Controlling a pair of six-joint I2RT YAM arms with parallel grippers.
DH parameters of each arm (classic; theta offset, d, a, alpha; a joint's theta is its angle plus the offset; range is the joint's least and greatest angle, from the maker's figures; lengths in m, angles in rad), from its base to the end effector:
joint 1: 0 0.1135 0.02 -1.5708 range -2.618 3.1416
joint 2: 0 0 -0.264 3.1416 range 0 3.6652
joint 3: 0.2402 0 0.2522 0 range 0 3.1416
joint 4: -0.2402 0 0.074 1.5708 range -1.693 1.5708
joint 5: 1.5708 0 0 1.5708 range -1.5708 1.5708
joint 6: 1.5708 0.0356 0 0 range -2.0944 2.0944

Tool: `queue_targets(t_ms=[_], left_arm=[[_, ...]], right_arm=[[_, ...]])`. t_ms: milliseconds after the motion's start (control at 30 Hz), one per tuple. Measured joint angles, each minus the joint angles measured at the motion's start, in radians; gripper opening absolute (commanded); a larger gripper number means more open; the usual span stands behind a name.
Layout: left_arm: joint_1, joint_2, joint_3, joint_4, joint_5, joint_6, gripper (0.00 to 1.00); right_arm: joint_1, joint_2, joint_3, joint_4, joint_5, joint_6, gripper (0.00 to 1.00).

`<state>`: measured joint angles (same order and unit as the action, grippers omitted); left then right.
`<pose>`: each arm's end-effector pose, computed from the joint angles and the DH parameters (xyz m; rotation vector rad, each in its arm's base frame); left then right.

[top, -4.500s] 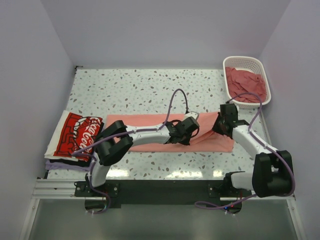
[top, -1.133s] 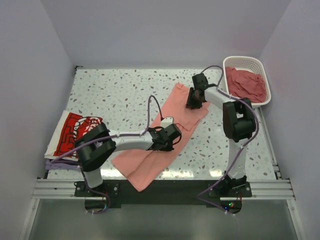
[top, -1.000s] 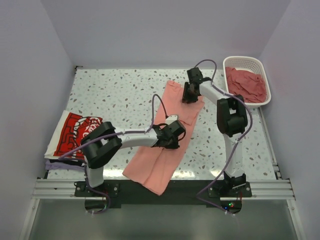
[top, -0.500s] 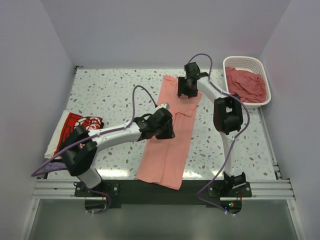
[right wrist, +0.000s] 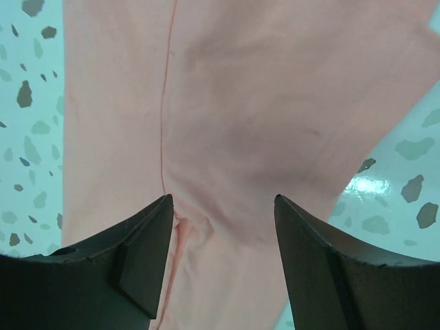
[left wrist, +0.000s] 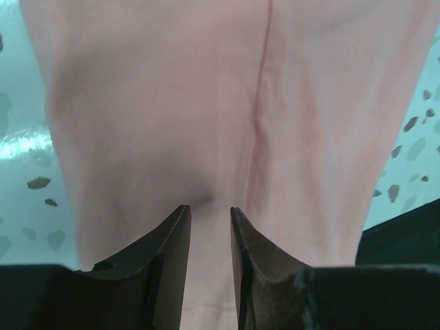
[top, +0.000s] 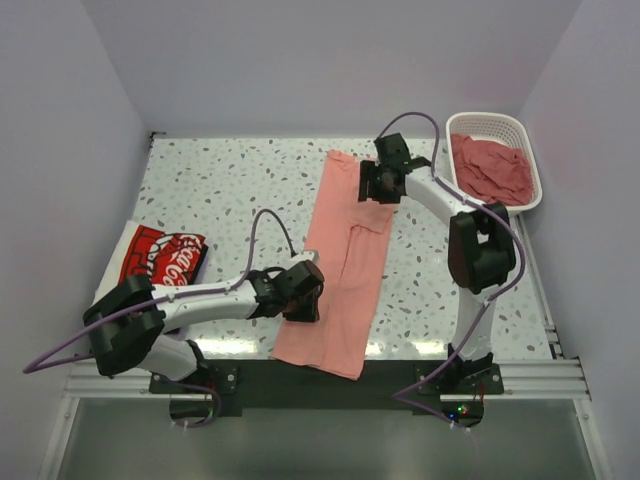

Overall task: Fold and stack the t-shirts
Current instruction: Fold the tshirt

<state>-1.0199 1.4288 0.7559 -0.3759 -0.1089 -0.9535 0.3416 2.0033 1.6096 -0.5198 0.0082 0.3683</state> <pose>0.1426 -0.2247 0.1743 0.0507 2.7170 -0.5238 0.4211 0.1494 0.2279 0.0370 2.5071 0.2875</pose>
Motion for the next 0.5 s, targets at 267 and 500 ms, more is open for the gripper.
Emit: queue_targets(t_ms=[267,500], left_arm=[[-0.047,-0.075,-0.133,-0.002,-0.008,-0.080,0.30],[-0.061,-0.068,-0.143,0.040,-0.008,-0.129,0.30]], right_arm=[[0.010,0.111,-0.008,0.016,-0.001,0.005,0.63],[0.011,0.235,0.151,0.000,0.001,-0.005,0.64]])
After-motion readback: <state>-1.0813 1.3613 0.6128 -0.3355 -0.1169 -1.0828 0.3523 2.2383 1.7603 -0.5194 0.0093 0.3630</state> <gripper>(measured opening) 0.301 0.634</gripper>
